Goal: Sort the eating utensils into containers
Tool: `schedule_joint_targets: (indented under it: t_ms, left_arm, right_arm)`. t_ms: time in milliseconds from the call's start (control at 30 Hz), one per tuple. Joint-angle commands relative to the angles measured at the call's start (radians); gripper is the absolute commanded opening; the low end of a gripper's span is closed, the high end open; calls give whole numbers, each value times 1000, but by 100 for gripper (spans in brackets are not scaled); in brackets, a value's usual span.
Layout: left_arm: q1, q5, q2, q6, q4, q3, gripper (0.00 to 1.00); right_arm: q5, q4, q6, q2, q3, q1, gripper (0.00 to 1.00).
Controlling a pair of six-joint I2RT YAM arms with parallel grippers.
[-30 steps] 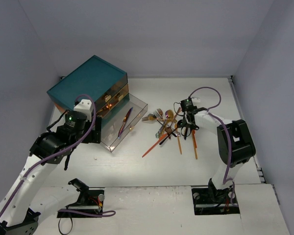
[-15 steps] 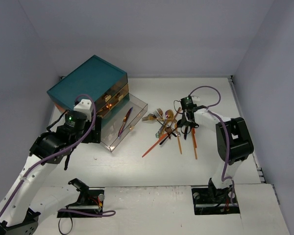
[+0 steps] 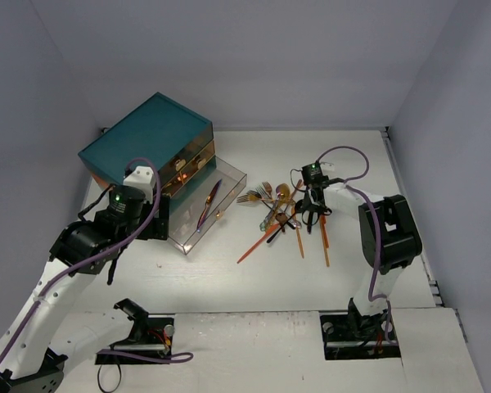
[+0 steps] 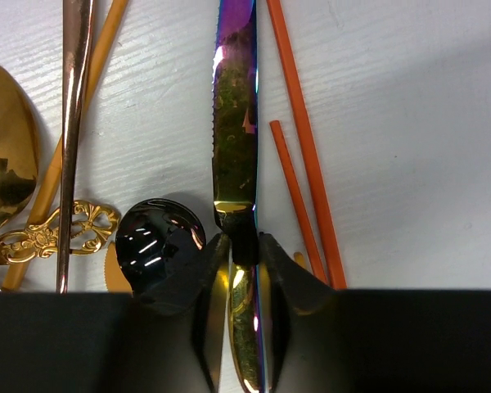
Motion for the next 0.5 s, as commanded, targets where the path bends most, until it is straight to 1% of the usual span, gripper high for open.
schedule_joint_targets:
  t_ms: [0, 133, 300, 467]
  left_arm:
    - [5, -6, 17, 11, 26, 13, 74]
    - [5, -5, 22, 9, 26, 20, 74]
    - [5, -15, 26, 9, 28, 29, 74]
    - [5, -28, 31, 0, 27, 38, 74]
  right_arm:
    - [15, -27, 5, 13, -18, -12, 5]
    - [22, -29, -8, -11, 10, -12, 0]
    - [51, -35, -21, -133, 49, -12, 0]
    - [30, -44, -11, -249, 84, -2, 0]
